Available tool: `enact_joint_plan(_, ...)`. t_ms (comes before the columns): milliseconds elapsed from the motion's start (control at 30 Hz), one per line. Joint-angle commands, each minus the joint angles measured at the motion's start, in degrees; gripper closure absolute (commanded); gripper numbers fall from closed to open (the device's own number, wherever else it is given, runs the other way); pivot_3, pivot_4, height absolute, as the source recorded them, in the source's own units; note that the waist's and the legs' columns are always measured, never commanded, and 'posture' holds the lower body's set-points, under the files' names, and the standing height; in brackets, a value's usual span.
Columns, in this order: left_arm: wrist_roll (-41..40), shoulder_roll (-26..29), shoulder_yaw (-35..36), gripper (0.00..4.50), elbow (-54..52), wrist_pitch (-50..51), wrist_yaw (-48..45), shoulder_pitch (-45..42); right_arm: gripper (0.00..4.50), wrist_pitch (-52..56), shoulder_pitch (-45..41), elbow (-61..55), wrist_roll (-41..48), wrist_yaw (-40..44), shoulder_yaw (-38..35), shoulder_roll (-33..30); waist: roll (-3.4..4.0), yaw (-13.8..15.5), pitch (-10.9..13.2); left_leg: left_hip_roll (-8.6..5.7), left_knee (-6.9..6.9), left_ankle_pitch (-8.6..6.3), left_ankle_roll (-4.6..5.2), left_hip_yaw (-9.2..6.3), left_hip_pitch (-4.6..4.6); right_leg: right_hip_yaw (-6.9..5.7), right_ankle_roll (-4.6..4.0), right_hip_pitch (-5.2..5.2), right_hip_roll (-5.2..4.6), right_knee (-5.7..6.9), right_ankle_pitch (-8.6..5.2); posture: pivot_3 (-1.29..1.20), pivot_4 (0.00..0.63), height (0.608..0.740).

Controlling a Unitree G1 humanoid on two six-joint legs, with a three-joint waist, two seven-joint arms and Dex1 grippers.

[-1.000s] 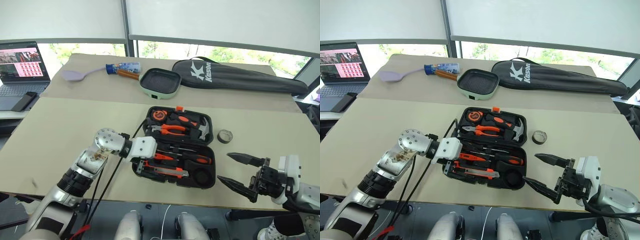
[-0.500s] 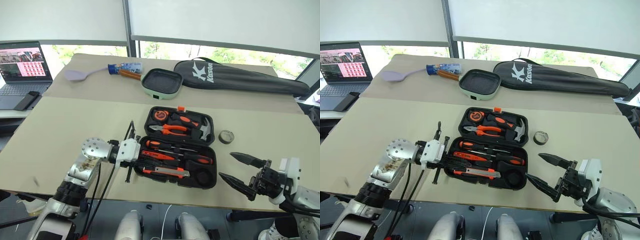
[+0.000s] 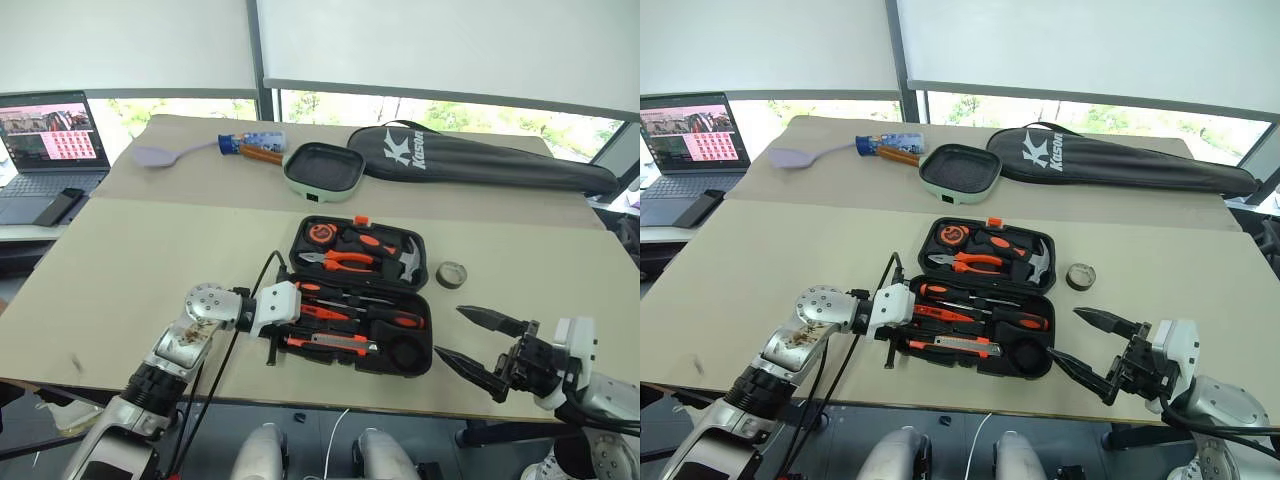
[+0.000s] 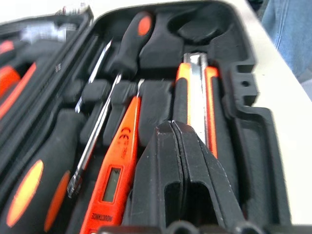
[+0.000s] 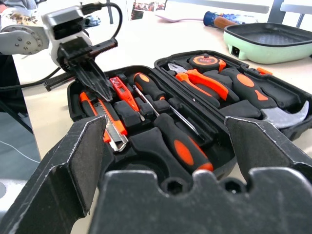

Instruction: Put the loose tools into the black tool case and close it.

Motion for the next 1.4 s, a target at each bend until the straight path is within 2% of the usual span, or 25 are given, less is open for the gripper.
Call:
enact_joint_plan(33,2.6,0.5,-4.0,4.44,0.1,1.4,-0.8,1.9,0.00,-0.7,0.1,-2.4,0.7,-0.7,-0.9,0.0,0.15,-0.1,-0.1,0.00,-0.02,0.00,0.00,0.00,0.00,0.00,-0.01,-0.02,0.00,0.00,-0.01,0.00,0.150,0.740)
enact_joint_plan(167,2.3,-0.1,-4.0,4.44,0.3,1.5,0.1,2.0,0.00,-0.6,0.3,-2.6,0.7,-1.2,-1.1,-0.2,0.15,0.0,-0.1,-0.01,-0.02,-0.01,0.01,0.00,-0.01,0.01,-0.01,-0.01,0.00,0.00,-0.02,0.00,0.150,0.740)
enact_joint_plan(267,-2.5,-2.2,0.2,4.44,0.9,-0.5,1.0,1.9,0.00,-1.3,0.3,-2.6,0.3,-1.9,-2.4,-0.4,0.15,0.2,-0.1,-0.03,-0.01,-0.01,0.01,0.00,-0.02,0.01,0.00,0.00,-0.02,-0.01,-0.02,0.00,0.150,0.740)
enact_joint_plan(367,-10.6,-4.4,7.4,3.76,-0.9,0.0,2.0,2.4,0.00,-0.9,1.0,-2.6,2.0,-3.1,-5.9,-0.5,0.13,0.1,-0.1,-0.03,0.01,-0.01,0.01,-0.01,-0.10,0.01,0.01,-0.07,-0.05,-0.02,-0.02,0.00,0.150,0.740)
enact_joint_plan(467,-16.1,-3.9,13.2,2.59,-3.7,1.2,2.6,3.5,0.00,-1.4,3.4,-1.8,2.7,-2.6,-10.5,-1.0,0.08,0.0,-0.1,0.03,0.00,0.00,0.01,-0.07,-0.19,-0.01,0.00,-0.17,0.01,0.00,-0.01,0.00,0.150,0.740)
enact_joint_plan(600,-22.7,0.1,21.1,1.30,-6.8,2.1,0.5,9.3,0.00,-4.8,9.5,1.5,1.6,-1.0,-18.0,0.4,0.12,-0.3,-0.1,0.04,-0.12,-0.01,0.01,-0.08,-0.10,0.02,-0.03,-0.13,0.00,-0.03,-0.03,0.00,0.150,0.740)
enact_joint_plan(667,-24.3,2.4,24.4,0.52,-6.5,0.6,-1.6,13.4,0.00,-8.0,12.2,4.3,0.1,-0.6,-20.9,1.8,0.11,-0.4,-0.1,0.03,-0.20,-0.02,0.02,-0.08,-0.07,0.03,-0.02,-0.12,-0.05,-0.08,-0.05,0.00,0.150,0.740)
enact_joint_plan(733,-24.8,4.7,28.1,0.04,-3.1,-0.3,-2.5,15.9,0.00,-11.5,15.0,6.8,-2.0,-0.7,-22.6,3.7,0.10,-0.6,-0.1,0.05,-0.22,-0.02,0.02,-0.08,-0.07,0.02,-0.03,-0.12,-0.05,-0.13,-0.06,0.00,0.150,0.740)
enact_joint_plan(867,-25.5,7.1,34.7,0.04,1.9,-2.9,-2.7,19.2,0.00,-17.1,19.5,12.8,-4.1,0.1,-25.5,6.2,0.11,-0.4,-0.1,0.10,-0.22,-0.02,0.01,-0.08,-0.05,-0.03,-0.24,-0.16,-0.10,-0.15,-0.26,0.00,0.150,0.740)
enact_joint_plan(1033,-27.7,7.2,35.5,0.04,-1.7,-1.2,-3.5,21.2,0.00,-15.6,16.3,10.8,-4.6,-1.5,-24.1,1.9,0.14,-0.9,-0.1,0.15,-0.25,-0.04,0.01,-0.14,-0.04,0.14,-0.40,-0.16,-0.27,-0.21,-0.35,0.00,0.150,0.740)
enact_joint_plan(1133,-28.6,6.6,34.0,0.04,-4.2,-0.1,-3.2,20.0,0.00,-7.9,8.9,8.7,-5.9,-2.9,-19.2,-6.7,0.11,-1.8,0.0,0.18,-0.25,-0.03,0.01,-0.07,0.02,0.23,-0.43,-0.15,-0.28,-0.23,-0.27,0.00,0.150,0.740)
enact_joint_plan(1233,-29.3,6.4,32.3,0.04,-6.8,2.3,-2.4,18.3,0.00,4.0,-3.5,9.1,-8.3,-3.9,-9.3,-17.8,0.09,-1.8,0.0,0.13,-0.27,-0.02,0.02,-0.02,0.17,0.28,-0.45,-0.10,-0.18,-0.21,-0.18,0.00,0.150,0.740)
enact_joint_plan(1333,-29.1,6.3,31.0,0.04,-8.6,3.1,-1.9,18.1,0.00,11.0,-13.4,11.7,-11.2,-4.6,-1.5,-23.4,0.05,-1.4,0.0,0.08,-0.42,0.00,0.02,-0.02,0.18,0.25,-0.20,-0.19,-0.07,-0.18,-0.04,0.00,0.150,0.740)
enact_joint_plan(1400,-28.5,6.2,29.9,0.04,-9.1,3.2,-2.0,17.8,0.00,14.0,-23.9,15.9,-16.1,-2.1,7.8,-26.1,0.05,-0.9,0.0,0.06,-0.55,-0.01,0.02,0.04,0.12,0.12,-0.21,-0.22,0.01,-0.20,-0.11,0.00,0.150,0.740)
